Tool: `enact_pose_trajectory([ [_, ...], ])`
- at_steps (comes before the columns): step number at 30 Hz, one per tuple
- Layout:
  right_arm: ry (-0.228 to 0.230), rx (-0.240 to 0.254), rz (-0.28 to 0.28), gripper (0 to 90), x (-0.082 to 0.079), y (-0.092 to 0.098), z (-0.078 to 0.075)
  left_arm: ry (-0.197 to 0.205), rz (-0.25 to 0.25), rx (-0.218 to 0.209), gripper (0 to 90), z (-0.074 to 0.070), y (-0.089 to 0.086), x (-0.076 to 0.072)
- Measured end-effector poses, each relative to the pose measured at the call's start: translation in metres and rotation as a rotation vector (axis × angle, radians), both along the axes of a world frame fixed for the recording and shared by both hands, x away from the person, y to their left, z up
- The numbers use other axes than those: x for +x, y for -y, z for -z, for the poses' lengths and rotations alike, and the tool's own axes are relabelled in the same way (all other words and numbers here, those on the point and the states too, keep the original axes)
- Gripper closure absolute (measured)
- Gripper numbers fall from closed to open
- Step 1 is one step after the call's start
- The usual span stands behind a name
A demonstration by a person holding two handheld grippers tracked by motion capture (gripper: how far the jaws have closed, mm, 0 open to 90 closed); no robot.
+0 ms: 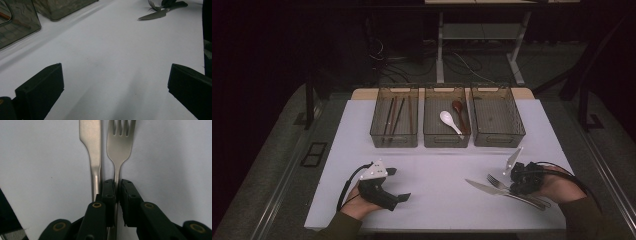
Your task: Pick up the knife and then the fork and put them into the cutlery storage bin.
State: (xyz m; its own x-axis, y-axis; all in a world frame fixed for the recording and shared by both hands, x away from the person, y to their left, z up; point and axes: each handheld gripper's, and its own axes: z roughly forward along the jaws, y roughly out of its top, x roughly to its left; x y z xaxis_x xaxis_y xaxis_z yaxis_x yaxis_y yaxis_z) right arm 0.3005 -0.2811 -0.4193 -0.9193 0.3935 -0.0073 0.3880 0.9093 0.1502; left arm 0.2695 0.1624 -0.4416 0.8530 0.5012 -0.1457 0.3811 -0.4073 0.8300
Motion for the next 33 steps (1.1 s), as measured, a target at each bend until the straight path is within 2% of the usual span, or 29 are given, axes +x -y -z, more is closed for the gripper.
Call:
enact_pose_trajectory([
  [5, -0.017, -0.028, -0.006, 84.8, 0.003, -0.004, 0.0, 0.001, 0.001, 0.0, 0.0, 0.0, 0.0, 0.0],
  [9, -0.023, -0.003, -0.004, 85.1, 0.004, 0.0, 0.0, 0.002, 0.002, -0.001, 0.0, 0.0, 0.0, 0.0],
  [13, -0.034, 0.043, 0.014, 85.1, 0.007, 0.005, 0.0, 0.002, 0.002, 0.0, 0.0, 0.0, 0.0, 0.0],
  [19, 0.024, 0.106, 0.046, 85.1, 0.012, 0.011, -0.004, 0.001, 0.003, 0.0, 0.0, 0.0, 0.0, 0.0],
  [26, 0.065, 0.191, 0.087, 85.2, 0.016, 0.019, -0.01, -0.003, 0.007, 0.002, 0.0, 0.0, 0.001, 0.0],
  [33, 0.106, 0.266, 0.156, 85.2, 0.022, 0.025, -0.014, -0.003, 0.012, 0.004, 0.0, 0.0, 0.001, 0.0],
])
